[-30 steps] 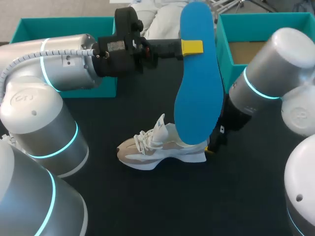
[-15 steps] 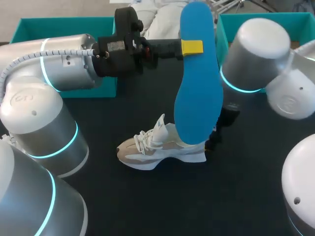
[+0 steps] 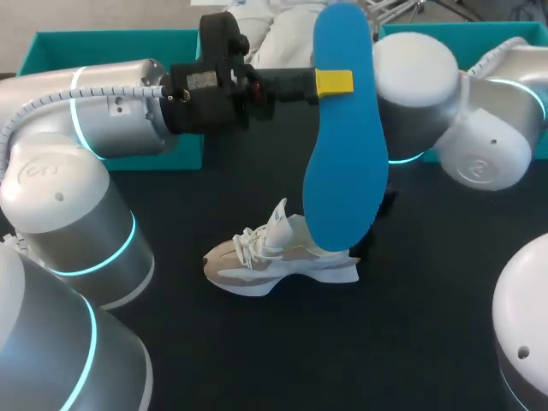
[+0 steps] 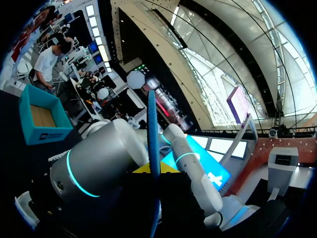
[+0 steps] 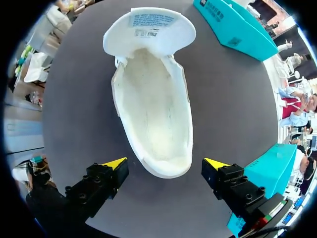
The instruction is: Take the shoe out of the shoebox, open the shoe tongue, remove and reinsert the insole, then place the shoe into the shoebox
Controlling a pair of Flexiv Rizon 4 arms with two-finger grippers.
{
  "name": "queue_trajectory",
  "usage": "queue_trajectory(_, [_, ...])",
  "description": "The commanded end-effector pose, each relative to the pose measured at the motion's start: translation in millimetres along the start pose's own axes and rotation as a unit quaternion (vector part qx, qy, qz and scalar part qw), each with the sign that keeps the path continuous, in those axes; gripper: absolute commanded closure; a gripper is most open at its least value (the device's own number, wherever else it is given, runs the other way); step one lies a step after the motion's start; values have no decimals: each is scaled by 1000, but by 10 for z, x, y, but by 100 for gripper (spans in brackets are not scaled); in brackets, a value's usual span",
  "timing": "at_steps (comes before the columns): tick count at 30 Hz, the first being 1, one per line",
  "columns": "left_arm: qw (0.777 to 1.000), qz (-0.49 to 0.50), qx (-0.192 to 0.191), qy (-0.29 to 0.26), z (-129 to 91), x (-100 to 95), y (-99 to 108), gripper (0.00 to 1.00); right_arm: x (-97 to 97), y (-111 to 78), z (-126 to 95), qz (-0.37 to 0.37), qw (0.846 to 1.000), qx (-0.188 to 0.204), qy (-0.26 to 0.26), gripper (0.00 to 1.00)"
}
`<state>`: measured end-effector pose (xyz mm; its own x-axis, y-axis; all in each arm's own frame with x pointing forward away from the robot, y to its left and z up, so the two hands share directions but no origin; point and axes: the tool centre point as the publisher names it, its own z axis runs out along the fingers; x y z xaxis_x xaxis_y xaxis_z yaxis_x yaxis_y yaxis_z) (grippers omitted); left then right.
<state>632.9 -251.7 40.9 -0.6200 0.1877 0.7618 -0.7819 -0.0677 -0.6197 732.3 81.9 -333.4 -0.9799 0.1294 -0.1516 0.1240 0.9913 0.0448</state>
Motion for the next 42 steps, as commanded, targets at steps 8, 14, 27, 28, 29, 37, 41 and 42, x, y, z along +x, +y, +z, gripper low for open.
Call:
queue_trajectory(8, [1000, 0, 2, -1, 11, -5, 19, 100, -21, 120, 19, -30, 999, 34, -4, 0])
queue_trajectory(14, [1000, 0, 2, -1, 11, -5, 19, 100, -14, 144, 36, -24, 999, 25, -11, 0])
queue_trajectory(27, [1000, 0, 2, -1, 11, -5, 19, 100, -38, 196, 14, -30, 999, 32, -9, 0])
queue_trajectory(28, [1000, 0, 2, -1, 11, -5, 19, 100, -70, 239, -16, -30, 999, 35, -10, 0])
queue_trajectory(29, [1000, 0, 2, -1, 11, -5, 19, 100, -99, 300, -43, -32, 999, 34, -11, 0])
queue_trajectory(37, [1000, 0, 2, -1, 11, -5, 19, 100, -339, 435, 47, -56, 998, 23, -16, 0])
queue_trajectory(41, [1000, 0, 2, -1, 11, -5, 19, 100, -350, 502, 196, -63, 998, 17, -11, 0])
queue_trajectory(42, [1000, 0, 2, -1, 11, -5, 19, 100, -344, 508, 245, -62, 998, 15, -10, 0])
